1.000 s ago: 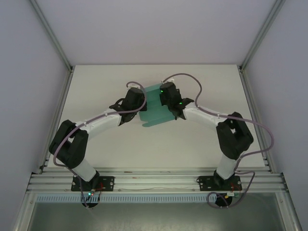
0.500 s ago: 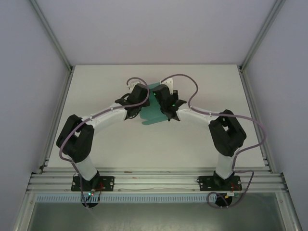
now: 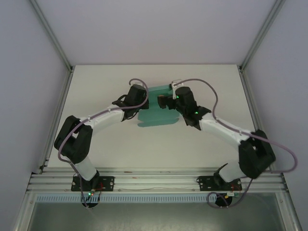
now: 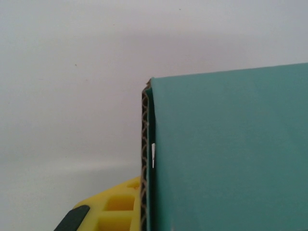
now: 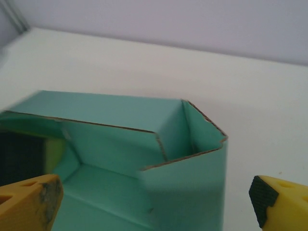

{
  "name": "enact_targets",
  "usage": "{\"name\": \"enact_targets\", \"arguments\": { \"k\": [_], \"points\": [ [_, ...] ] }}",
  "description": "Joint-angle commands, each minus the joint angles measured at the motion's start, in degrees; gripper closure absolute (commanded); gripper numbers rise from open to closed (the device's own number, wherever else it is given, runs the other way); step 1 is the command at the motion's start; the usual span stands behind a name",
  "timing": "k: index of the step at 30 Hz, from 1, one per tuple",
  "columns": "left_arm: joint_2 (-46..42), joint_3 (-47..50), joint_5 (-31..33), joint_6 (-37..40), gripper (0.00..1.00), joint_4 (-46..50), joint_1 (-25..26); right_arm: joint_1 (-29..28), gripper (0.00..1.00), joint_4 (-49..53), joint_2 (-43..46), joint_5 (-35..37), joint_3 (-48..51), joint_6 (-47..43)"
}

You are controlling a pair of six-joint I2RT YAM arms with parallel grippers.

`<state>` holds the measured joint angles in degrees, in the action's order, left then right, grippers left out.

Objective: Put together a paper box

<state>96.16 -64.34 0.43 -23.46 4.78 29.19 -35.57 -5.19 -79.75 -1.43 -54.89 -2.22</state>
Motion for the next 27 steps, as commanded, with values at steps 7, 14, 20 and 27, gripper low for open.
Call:
{"name": "enact_targets", "arguments": {
  "k": [7, 14, 20, 27],
  "points": [
    [-6.6, -0.5, -5.2, 7.9, 1.00, 3.8, -2.2, 4.2, 0.00, 10.0, 19.1, -3.3, 6.0, 1.3],
    [-9.9, 2.1, -7.1, 8.3, 1.00, 3.1, -2.3, 18.2, 0.07, 15.2, 17.9, -33.6, 6.5, -6.8],
    [-9.5, 2.0, -10.0, 8.3, 1.00, 2.6, -2.2, 18.2, 0.12, 14.5, 8.4, -36.6, 0.0, -9.9],
    [-8.5, 1.6, -10.4, 8.2, 1.00, 2.5, -2.2, 17.7, 0.27, 16.3, -1.1, -40.3, -6.9, -12.5]
  ]
}}
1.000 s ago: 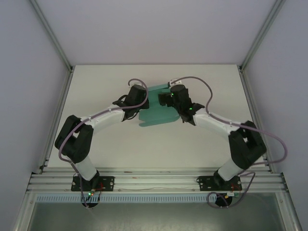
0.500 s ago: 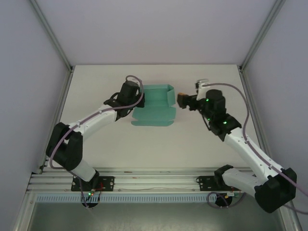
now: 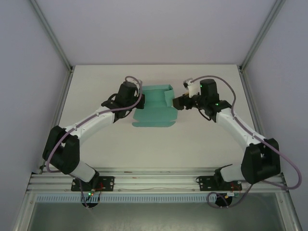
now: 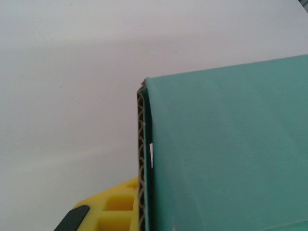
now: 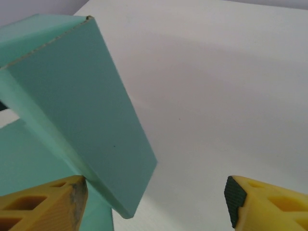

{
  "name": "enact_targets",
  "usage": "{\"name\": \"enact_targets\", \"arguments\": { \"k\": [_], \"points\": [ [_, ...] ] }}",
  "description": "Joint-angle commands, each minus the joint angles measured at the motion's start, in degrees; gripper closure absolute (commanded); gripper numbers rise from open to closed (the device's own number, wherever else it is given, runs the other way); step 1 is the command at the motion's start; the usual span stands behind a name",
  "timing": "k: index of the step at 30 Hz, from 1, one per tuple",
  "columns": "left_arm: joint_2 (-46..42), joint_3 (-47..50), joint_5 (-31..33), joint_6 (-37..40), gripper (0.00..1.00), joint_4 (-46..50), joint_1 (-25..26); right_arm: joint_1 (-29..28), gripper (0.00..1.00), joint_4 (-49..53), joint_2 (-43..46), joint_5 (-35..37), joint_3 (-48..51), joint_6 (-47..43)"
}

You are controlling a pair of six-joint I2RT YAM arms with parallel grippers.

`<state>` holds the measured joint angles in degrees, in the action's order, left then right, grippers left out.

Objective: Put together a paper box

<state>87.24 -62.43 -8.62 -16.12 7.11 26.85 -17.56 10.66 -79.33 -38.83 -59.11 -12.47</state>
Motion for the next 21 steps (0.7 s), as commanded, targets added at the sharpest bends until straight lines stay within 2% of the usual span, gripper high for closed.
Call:
{"name": "enact_targets", "arguments": {
  "k": [1, 5, 8, 14, 16, 21],
  "points": [
    [0.7, -0.5, -1.1, 0.8, 1.00, 0.5, 0.1, -0.5, 0.28, 0.8, -2.4, -3.2, -3.5, -2.3],
    [2.3, -1.8, 0.6, 0.1, 1.00, 1.6, 0.2, -2.8, 0.30, 1.2, -5.0, -3.2, -5.5, -3.2],
    [3.1, -2.3, 0.8, -0.6, 1.00, 1.6, 0.1, -5.2, 0.35, -0.8, -6.7, 2.1, -6.2, -1.4],
    [3.3, -3.0, 2.5, -1.5, 1.00, 2.6, 0.4, -6.5, 0.52, -3.2, -9.9, 10.9, -8.5, 4.8],
    [3.0, -2.9, 3.4, -1.9, 1.00, 2.8, 0.8, -7.4, 0.56, -3.9, -10.3, 16.2, -8.9, 6.1],
    [3.2, -4.1, 6.7, -4.4, 1.00, 4.0, 2.7, -11.8, 0.71, -6.1, -12.9, 35.9, -9.8, 8.9]
  ]
}}
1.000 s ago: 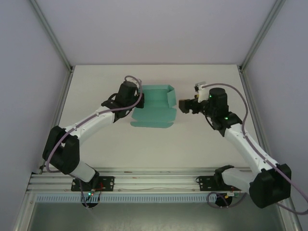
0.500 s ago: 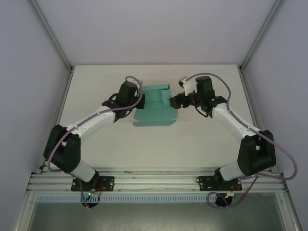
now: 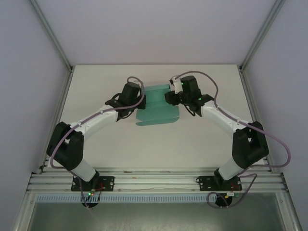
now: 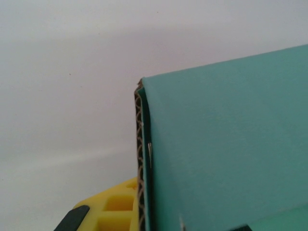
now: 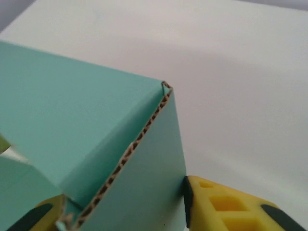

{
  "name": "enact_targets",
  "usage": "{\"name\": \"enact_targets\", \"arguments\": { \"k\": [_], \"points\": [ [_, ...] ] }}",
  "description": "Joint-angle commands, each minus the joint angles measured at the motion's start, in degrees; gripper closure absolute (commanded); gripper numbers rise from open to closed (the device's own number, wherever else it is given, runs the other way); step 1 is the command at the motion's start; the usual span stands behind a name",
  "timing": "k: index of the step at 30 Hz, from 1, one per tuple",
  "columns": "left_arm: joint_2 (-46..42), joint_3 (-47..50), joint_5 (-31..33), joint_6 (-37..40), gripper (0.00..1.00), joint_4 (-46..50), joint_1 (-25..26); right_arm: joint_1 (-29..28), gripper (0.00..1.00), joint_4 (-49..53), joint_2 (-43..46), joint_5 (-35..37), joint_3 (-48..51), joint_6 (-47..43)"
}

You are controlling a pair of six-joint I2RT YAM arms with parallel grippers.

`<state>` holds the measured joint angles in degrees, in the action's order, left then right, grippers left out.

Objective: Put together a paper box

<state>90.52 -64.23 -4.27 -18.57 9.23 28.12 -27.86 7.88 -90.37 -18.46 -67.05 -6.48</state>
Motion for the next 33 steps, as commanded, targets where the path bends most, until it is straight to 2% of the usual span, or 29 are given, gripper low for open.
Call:
{"name": "enact_targets", "arguments": {
  "k": [1, 5, 11, 12, 14, 18, 23, 27, 28, 30, 33],
  "points": [
    [0.1, -2.9, 3.0, -2.3, 1.00, 2.5, 1.7, -2.2, 0.73, -3.5, -2.4, 18.2, -2.1, 3.0],
    [1.0, -4.5, 4.3, -5.4, 1.00, 4.1, 2.4, -3.2, 0.78, -3.6, -5.4, 30.2, -3.8, 7.2],
    [0.9, -4.6, 3.4, -7.6, 1.00, 3.5, 2.9, -3.7, 0.87, -3.7, -10.2, 40.9, -5.9, 8.7],
    [0.9, -4.8, 3.4, -7.9, 1.00, 3.4, 2.9, -3.7, 0.89, -3.3, -10.9, 42.6, -6.2, 8.5],
    [0.6, -4.9, 4.2, -8.6, 1.00, 3.5, 2.9, -3.8, 1.00, -2.9, -11.9, 45.3, -6.5, 8.5],
    [1.1, -6.1, 6.4, -9.8, 1.00, 5.3, 2.9, -3.7, 1.00, -0.1, -13.8, 54.6, -7.9, 7.7],
    [3.0, -8.9, 15.8, -12.8, 1.00, 11.9, 2.8, -3.7, 1.00, 6.2, -18.1, 70.3, -11.4, 5.7],
    [3.8, -8.9, 15.9, -15.0, 1.00, 12.6, 2.5, -3.4, 1.00, 8.3, -22.0, 81.5, -13.6, 1.9],
    [4.0, -8.9, 15.7, -14.9, 1.00, 12.5, 2.5, -3.5, 1.00, 8.3, -22.3, 82.9, -14.0, 1.5],
    [4.3, -9.0, 15.2, -14.7, 1.00, 12.2, 2.5, -3.1, 1.00, 7.7, -21.6, 81.3, -13.5, 2.5],
    [4.8, -9.4, 14.5, -14.0, 1.00, 12.1, 2.5, -2.1, 1.00, 3.0, -17.6, 68.5, -9.9, 5.7]
  ]
}}
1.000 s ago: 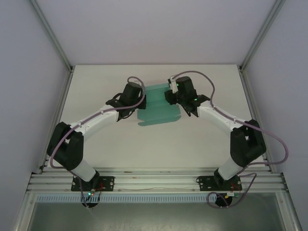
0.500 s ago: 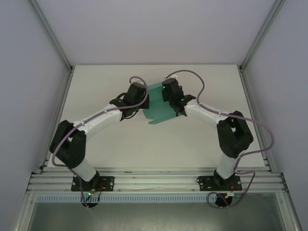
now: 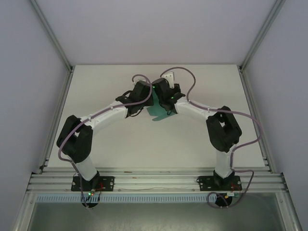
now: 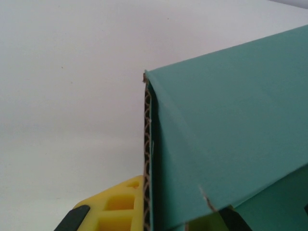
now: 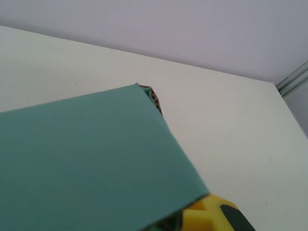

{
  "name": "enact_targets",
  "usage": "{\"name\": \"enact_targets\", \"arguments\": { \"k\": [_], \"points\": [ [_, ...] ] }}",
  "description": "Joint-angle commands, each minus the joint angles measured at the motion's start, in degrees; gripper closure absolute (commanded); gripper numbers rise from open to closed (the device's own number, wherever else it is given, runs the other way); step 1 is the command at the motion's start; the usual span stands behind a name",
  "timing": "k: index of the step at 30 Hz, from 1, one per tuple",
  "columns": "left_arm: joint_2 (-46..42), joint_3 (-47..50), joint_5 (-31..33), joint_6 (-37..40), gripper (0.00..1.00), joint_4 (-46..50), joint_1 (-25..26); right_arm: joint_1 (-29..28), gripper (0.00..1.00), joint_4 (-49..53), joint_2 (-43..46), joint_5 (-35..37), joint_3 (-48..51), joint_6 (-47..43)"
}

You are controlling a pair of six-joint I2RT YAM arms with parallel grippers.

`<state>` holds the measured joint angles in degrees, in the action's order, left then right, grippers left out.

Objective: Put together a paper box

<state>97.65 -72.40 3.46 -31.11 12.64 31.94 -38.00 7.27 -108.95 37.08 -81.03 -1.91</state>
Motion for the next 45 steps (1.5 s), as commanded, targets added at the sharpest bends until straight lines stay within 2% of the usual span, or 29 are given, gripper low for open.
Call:
{"name": "enact_targets", "arguments": {
  "k": [1, 4, 7, 9, 12, 15, 21, 25, 28, 32, 35, 37, 40, 45],
  "points": [
    [-2.2, -1.3, 6.2, -1.2, 1.00, 8.3, -1.3, 8.2, 1.00, 0.8, 2.4, 8.5, 5.7, 1.8],
    [-1.5, -1.6, 3.8, -0.8, 1.00, 7.0, -1.4, 8.3, 1.00, -9.3, 6.4, -4.3, 10.8, 2.7],
    [-0.6, -2.4, 2.3, -0.8, 1.00, 6.9, -1.3, 8.4, 0.98, -15.2, 9.0, -17.1, 13.3, 3.1],
    [0.0, -2.7, 1.8, 0.4, 1.00, 6.9, -1.3, 8.3, 0.77, -18.0, 10.6, -27.3, 14.8, 2.6],
    [0.3, -2.7, 1.2, 0.9, 1.00, 6.7, -1.3, 8.5, 0.64, -21.1, 13.6, -40.9, 17.3, 2.6],
    [0.4, -2.5, 0.5, 1.2, 1.00, 6.4, -1.3, 9.0, 0.50, -23.4, 16.8, -47.9, 20.0, 3.2],
    [-0.2, -1.5, 0.1, 4.4, 1.00, 5.6, -1.3, 10.6, 0.00, -21.4, 25.0, -52.4, 24.3, 4.3],
    [-1.2, -1.1, -0.3, 9.8, 1.00, 5.3, -1.4, 11.3, 0.00, -18.8, 32.9, -51.3, 28.1, 5.6],
    [-2.3, -0.7, -6.8, 21.2, 1.00, 5.3, -1.6, 12.1, 0.00, -13.4, 39.6, -47.2, 30.0, 7.3],
    [-2.5, -5.4, -15.8, 37.8, 1.00, 17.4, -2.2, 13.7, 0.00, 0.2, 46.9, -41.5, 30.3, 8.8],
    [-2.2, -6.8, -20.8, 49.0, 1.00, 28.1, -2.0, 15.2, 0.00, 6.3, 51.2, -40.2, 32.5, 10.5],
    [-1.6, -7.0, -20.1, 51.5, 1.00, 32.1, -1.3, 16.2, 0.00, 9.8, 52.8, -42.4, 33.2, 11.5],
    [1.4, -9.1, -20.2, 51.3, 1.00, 38.1, -0.2, 16.6, 0.00, 13.1, 53.8, -43.4, 34.4, 11.6],
    [7.8, -12.8, -9.7, 50.0, 1.00, 43.7, 4.4, 17.2, 0.00, 14.0, 53.5, -43.3, 35.8, 11.7]
  ]
}}
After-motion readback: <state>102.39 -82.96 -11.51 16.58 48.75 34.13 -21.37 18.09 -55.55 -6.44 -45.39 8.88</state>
